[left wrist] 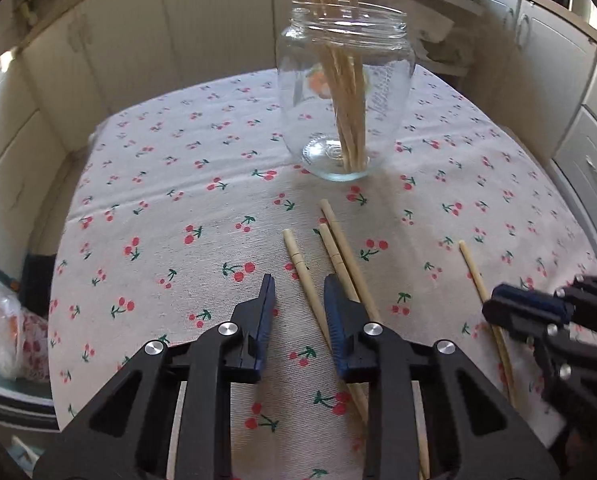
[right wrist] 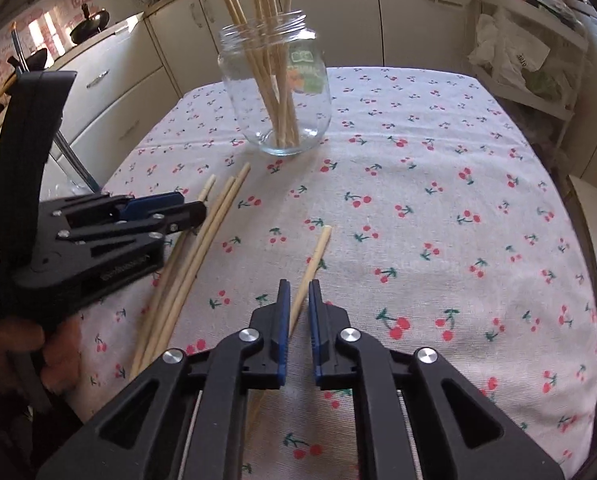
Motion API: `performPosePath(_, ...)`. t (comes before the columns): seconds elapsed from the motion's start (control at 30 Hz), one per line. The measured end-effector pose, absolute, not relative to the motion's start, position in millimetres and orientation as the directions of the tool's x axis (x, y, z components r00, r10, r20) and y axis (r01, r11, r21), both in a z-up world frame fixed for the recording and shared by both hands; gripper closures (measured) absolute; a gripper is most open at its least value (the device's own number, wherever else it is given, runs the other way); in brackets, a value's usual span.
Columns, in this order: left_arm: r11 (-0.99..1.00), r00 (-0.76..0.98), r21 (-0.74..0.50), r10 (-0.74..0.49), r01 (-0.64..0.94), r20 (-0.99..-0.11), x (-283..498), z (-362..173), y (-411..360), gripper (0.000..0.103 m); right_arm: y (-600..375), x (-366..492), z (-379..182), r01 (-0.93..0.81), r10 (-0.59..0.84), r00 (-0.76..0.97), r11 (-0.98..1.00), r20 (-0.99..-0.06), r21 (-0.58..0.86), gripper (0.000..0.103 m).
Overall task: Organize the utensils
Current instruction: 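Lower both tools to the stick pile and grasp one stick each, then lift both held sticks up over the glass jar and lower them in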
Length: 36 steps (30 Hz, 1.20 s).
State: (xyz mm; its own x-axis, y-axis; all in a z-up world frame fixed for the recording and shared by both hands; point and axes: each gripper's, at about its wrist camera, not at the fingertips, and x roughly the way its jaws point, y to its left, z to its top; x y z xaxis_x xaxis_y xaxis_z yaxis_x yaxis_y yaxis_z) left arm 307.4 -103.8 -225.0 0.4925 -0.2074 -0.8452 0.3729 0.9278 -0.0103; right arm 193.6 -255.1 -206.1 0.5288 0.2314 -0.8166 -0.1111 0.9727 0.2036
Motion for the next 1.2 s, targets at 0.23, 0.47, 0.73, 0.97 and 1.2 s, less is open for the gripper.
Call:
performPosePath(0.23,0.938,0.439,-0.051,-0.208,0.344,-0.874,323.3,-223.9,-108.6,0.073,-255.2,203.6,-206.6,-0.089,0.22,0.509,0.975,-0.832,0.203,0.083)
performPosePath(0.47,0.884,0.409,-0.102,-0.311,0.457,-0.858,317.1,-222.0,-108.7,0.098,-250.0,200.4,-205.2,-0.163,0.222,0.49,0.973,-0.843,0.162,0.096)
performPosePath(0.73,0.9,0.415,-0.035,-0.234,0.434,-0.879,311.2,-219.9,-109.4,0.084,-255.7,204.9,-205.3,-0.119,0.217,0.473,0.976,-0.854,0.182,0.09)
performPosePath(0.97,0.909,0.44,0.017,-0.186,0.417,-0.878,309.9,-222.7,-117.6,0.084,-243.5,204.3,-204.1,-0.16,0.146,0.481,0.984,-0.865,0.077,0.096)
performPosePath(1.2,0.914,0.42,0.004,-0.183,0.406,-0.889,302.4,-222.9,-116.3,0.097,-239.7,206.3,-202.6,-0.18,0.132,0.455,0.982,-0.881,0.055,0.097)
